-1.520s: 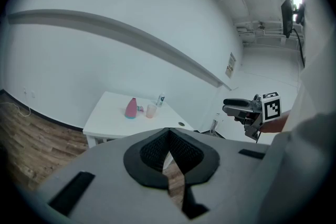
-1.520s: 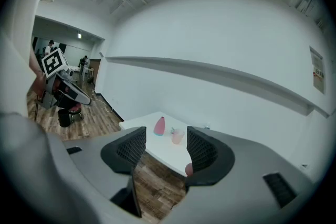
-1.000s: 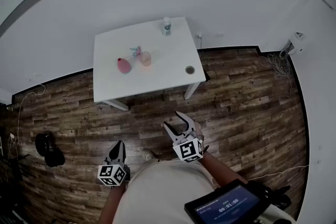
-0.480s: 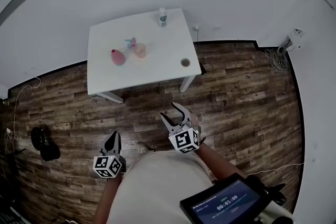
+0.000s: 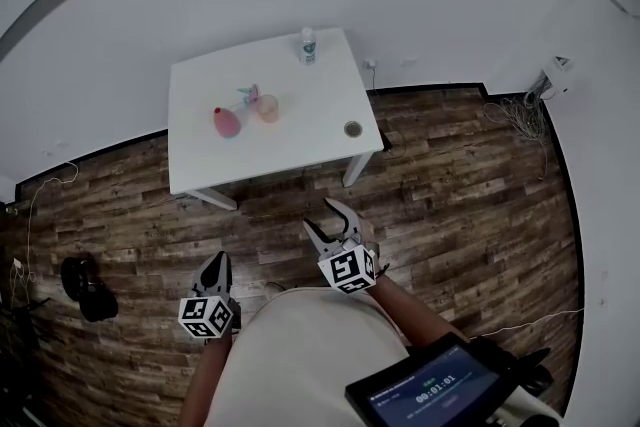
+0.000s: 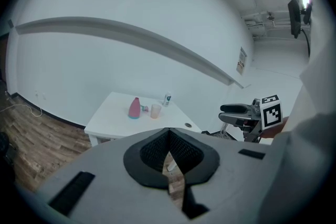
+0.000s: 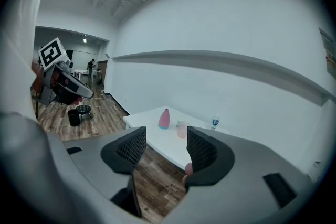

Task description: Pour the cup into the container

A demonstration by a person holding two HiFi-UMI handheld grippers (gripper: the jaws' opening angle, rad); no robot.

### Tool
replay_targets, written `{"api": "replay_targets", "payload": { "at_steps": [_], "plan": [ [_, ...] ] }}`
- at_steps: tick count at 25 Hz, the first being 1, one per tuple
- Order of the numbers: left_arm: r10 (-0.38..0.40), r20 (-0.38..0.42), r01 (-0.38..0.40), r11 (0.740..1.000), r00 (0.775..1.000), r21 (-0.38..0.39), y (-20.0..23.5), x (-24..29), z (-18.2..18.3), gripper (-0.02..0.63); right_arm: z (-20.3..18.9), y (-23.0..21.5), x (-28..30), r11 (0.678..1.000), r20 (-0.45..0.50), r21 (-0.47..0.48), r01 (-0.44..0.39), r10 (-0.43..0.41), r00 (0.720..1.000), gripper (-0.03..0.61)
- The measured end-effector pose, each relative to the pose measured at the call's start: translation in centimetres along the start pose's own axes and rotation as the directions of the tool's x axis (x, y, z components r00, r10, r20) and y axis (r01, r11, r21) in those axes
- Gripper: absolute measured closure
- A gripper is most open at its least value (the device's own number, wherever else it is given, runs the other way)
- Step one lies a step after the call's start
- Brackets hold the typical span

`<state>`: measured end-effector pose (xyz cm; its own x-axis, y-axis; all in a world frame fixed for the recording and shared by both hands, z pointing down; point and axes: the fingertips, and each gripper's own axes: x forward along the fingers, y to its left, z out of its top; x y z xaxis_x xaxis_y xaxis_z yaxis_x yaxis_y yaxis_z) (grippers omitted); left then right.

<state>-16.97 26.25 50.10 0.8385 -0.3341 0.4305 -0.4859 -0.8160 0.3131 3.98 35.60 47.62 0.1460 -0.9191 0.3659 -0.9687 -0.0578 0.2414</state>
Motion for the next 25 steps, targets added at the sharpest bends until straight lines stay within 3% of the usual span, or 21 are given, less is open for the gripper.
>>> {"api": "replay_targets", "payload": {
  "at_steps": [5, 8, 25],
  "plan": [
    [-0.012, -0.007, 0.012, 1.000, 1.000, 0.000, 0.3, 0.6, 0.2, 0.604, -0.8, 0.0, 0.5, 1.000, -0.054, -0.030, -0.004, 0.002, 0.999, 0.335],
    [-0.016, -0.013, 0.016, 1.000, 1.000, -0.003, 0.3, 0.9, 0.2, 0.604, -2.0, 0.7, 0.8, 0.995, -0.117, -0.087, -0.042, 0.032, 0.993, 0.384],
    [-0.038, -0.027, 0.037, 0.999, 0.999, -0.021, -1.5, 2.0, -0.2, 0.604, -0.1, -0.2, -0.2, 0.998, -0.047, 0.015, -0.060, 0.061, 0.997, 0.399]
  ]
}}
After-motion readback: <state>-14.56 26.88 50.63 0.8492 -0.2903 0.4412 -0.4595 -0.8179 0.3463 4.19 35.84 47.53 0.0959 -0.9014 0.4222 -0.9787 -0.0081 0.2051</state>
